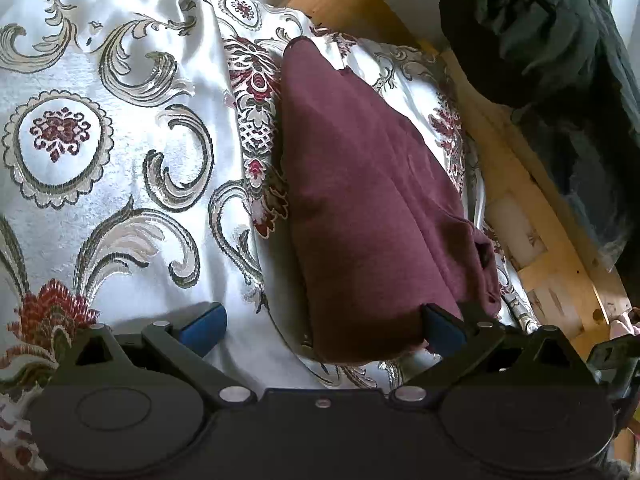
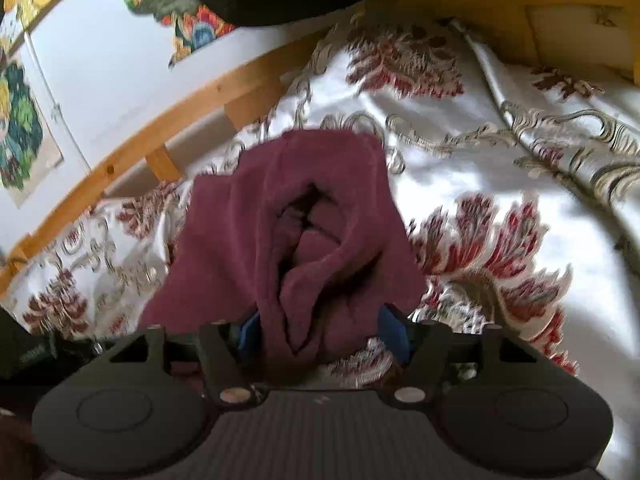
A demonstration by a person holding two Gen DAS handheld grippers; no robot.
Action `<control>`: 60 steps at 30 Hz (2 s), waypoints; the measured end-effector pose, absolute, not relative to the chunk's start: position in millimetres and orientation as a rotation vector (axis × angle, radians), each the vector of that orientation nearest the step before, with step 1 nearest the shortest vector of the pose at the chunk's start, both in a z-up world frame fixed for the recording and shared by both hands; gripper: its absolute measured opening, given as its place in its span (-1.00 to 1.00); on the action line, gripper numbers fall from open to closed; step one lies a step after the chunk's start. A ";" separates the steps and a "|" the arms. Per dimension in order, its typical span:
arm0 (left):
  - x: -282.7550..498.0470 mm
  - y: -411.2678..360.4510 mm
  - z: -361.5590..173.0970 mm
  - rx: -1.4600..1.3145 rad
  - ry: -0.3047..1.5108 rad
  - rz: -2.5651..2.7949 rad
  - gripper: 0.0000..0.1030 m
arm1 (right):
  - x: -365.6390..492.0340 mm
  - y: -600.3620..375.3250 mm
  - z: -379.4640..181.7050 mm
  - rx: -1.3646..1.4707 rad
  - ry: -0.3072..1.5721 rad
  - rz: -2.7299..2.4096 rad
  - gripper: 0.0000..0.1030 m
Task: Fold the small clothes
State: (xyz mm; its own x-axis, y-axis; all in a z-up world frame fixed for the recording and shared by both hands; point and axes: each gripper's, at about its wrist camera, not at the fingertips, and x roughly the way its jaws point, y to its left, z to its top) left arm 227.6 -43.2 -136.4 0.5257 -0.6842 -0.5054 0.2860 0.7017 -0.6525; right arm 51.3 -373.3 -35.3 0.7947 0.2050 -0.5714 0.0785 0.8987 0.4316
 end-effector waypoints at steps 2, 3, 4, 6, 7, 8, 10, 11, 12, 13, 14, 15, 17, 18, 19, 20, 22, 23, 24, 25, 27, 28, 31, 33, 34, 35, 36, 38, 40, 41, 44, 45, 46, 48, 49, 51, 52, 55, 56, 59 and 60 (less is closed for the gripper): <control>227.2 -43.6 -137.4 -0.539 0.819 -0.615 0.99 | 54.4 -380.1 -24.2 0.453 0.613 0.074 0.49; 226.9 -43.9 -137.2 -0.535 0.816 -0.614 0.99 | 56.8 -384.0 -19.3 0.458 0.592 0.077 0.63; 226.2 -44.2 -137.3 -0.531 0.812 -0.614 0.99 | 60.2 -388.2 -13.5 0.463 0.568 0.074 0.74; 224.5 -44.5 -137.9 -0.524 0.803 -0.613 0.99 | 70.5 -396.1 -4.9 0.471 0.529 0.051 0.77; 224.3 -44.8 -137.8 -0.521 0.800 -0.613 0.99 | 76.6 -400.3 -2.6 0.478 0.521 0.046 0.77; 223.9 -45.1 -137.8 -0.517 0.797 -0.613 0.99 | 85.1 -405.0 -1.0 0.488 0.518 0.032 0.77; 223.7 -45.4 -138.0 -0.513 0.793 -0.613 0.99 | 101.1 -410.1 -0.4 0.482 0.525 0.007 0.62; 223.6 -45.5 -138.0 -0.513 0.792 -0.613 0.99 | 108.4 -411.4 -0.7 0.467 0.529 -0.001 0.52; 223.3 -45.5 -137.9 -0.512 0.790 -0.613 0.99 | 117.7 -411.8 -1.2 0.442 0.534 -0.006 0.35; 222.6 -45.5 -137.8 -0.511 0.789 -0.613 0.99 | 124.2 -411.6 -2.3 0.422 0.542 -0.006 0.19; 222.5 -45.7 -138.0 -0.510 0.788 -0.613 0.99 | 133.6 -410.2 -4.2 0.396 0.558 -0.006 0.11; 222.7 -45.7 -138.2 -0.509 0.787 -0.614 0.99 | 139.8 -409.1 -6.1 0.378 0.569 -0.005 -0.11; 222.5 -45.8 -138.3 -0.507 0.784 -0.615 0.99 | 149.5 -403.5 -11.5 0.339 0.594 0.007 -0.49; 222.6 -45.9 -138.3 -0.507 0.784 -0.615 0.99 | 153.3 -400.8 -13.2 0.317 0.602 0.014 -0.71; 222.5 -45.8 -138.3 -0.506 0.783 -0.615 0.99 | 155.4 -397.5 -13.9 0.293 0.604 0.023 -0.83; 222.5 -45.9 -138.4 -0.506 0.782 -0.616 0.99 | 158.5 -393.3 -13.5 0.255 0.605 0.030 -0.83; 222.2 -46.2 -138.4 -0.505 0.780 -0.616 0.99 | 160.7 -385.9 -8.2 0.182 0.589 0.034 -0.85; 222.1 -46.2 -138.5 -0.504 0.779 -0.616 0.99 | 161.8 -382.1 -3.0 0.142 0.567 0.035 -0.85; 221.7 -46.2 -138.7 -0.503 0.778 -0.617 0.99 | 162.9 -381.0 2.0 0.120 0.547 0.033 -0.85; 221.7 -46.4 -138.7 -0.501 0.777 -0.617 0.99 | 165.3 -380.5 7.3 0.101 0.529 0.030 -0.85; 221.7 -46.9 -138.7 -0.499 0.775 -0.617 0.99 | 171.4 -381.3 13.1 0.065 0.514 0.027 -0.85; 222.0 -46.9 -138.6 -0.499 0.774 -0.618 0.99 | 177.0 -381.6 12.7 0.047 0.520 0.022 -0.86; 222.6 -47.1 -138.6 -0.497 0.772 -0.618 0.99 | 188.1 -388.3 1.0 0.067 0.563 0.016 -0.85; 222.7 -47.2 -138.7 -0.495 0.772 -0.618 0.99 | 188.5 -395.2 -8.2 0.118 0.585 0.018 -0.83; 222.8 -47.1 -138.8 -0.495 0.772 -0.619 0.99 | 185.3 -398.8 -11.4 0.160 0.583 0.008 -0.66; 222.8 -47.1 -138.8 -0.495 0.772 -0.619 0.99 | 180.9 -402.5 -13.5 0.199 0.577 0.001 -0.55; 222.8 -47.2 -138.8 -0.495 0.772 -0.619 0.99 | 176.9 -405.3 -14.7 0.228 0.574 -0.007 -0.19; 222.9 -47.4 -138.9 -0.493 0.771 -0.619 0.99 | 165.4 -409.7 -14.6 0.295 0.553 -0.016 0.13; 222.9 -47.5 -139.1 -0.492 0.769 -0.619 0.99 | 154.4 -413.1 -13.2 0.355 0.535 -0.004 0.33; 222.9 -47.6 -139.1 -0.491 0.768 -0.620 0.99 | 149.2 -413.2 -12.1 0.380 0.530 0.000 0.40; 222.9 -48.0 -139.0 -0.488 0.766 -0.620 0.99 | 131.5 -411.7 -10.1 0.438 0.512 0.031 0.70; 222.9 -48.1 -139.0 -0.488 0.766 -0.620 0.99 | 126.7 -410.3 -10.7 0.454 0.515 0.041 0.76; 222.9 -48.1 -139.0 -0.488 0.766 -0.620 0.99 | 123.7 -408.3 -12.0 0.463 0.530 0.044 0.77; 222.7 -48.1 -138.9 -0.489 0.766 -0.619 0.99 | 121.8 -402.9 -17.3 0.453 0.571 0.047 0.78; 222.7 -48.2 -138.9 -0.488 0.766 -0.619 0.99 | 121.1 -399.1 -20.5 0.426 0.590 0.041 0.79; 222.6 -48.2 -138.8 -0.488 0.766 -0.619 0.99 | 119.8 -390.5 -28.7 0.348 0.633 0.004 0.79; 222.5 -48.2 -138.8 -0.488 0.766 -0.618 0.99 | 118.4 -387.4 -33.1 0.311 0.649 -0.016 0.81; 222.5 -48.2 -138.8 -0.486 0.765 -0.618 0.99 | 110.1 -380.4 -42.4 0.254 0.641 -0.012 0.95; 222.6 -48.3 -138.8 -0.484 0.764 -0.618 0.99 | 107.7 -376.9 -45.3 0.235 0.642 -0.012 0.98; 222.4 -48.7 -138.9 -0.474 0.761 -0.619 0.99 | 102.3 -369.9 -51.9 0.191 0.633 -0.016 0.98; 222.2 -48.8 -139.1 -0.473 0.759 -0.619 0.99 | 100.3 -370.4 -53.2 0.196 0.623 -0.013 0.98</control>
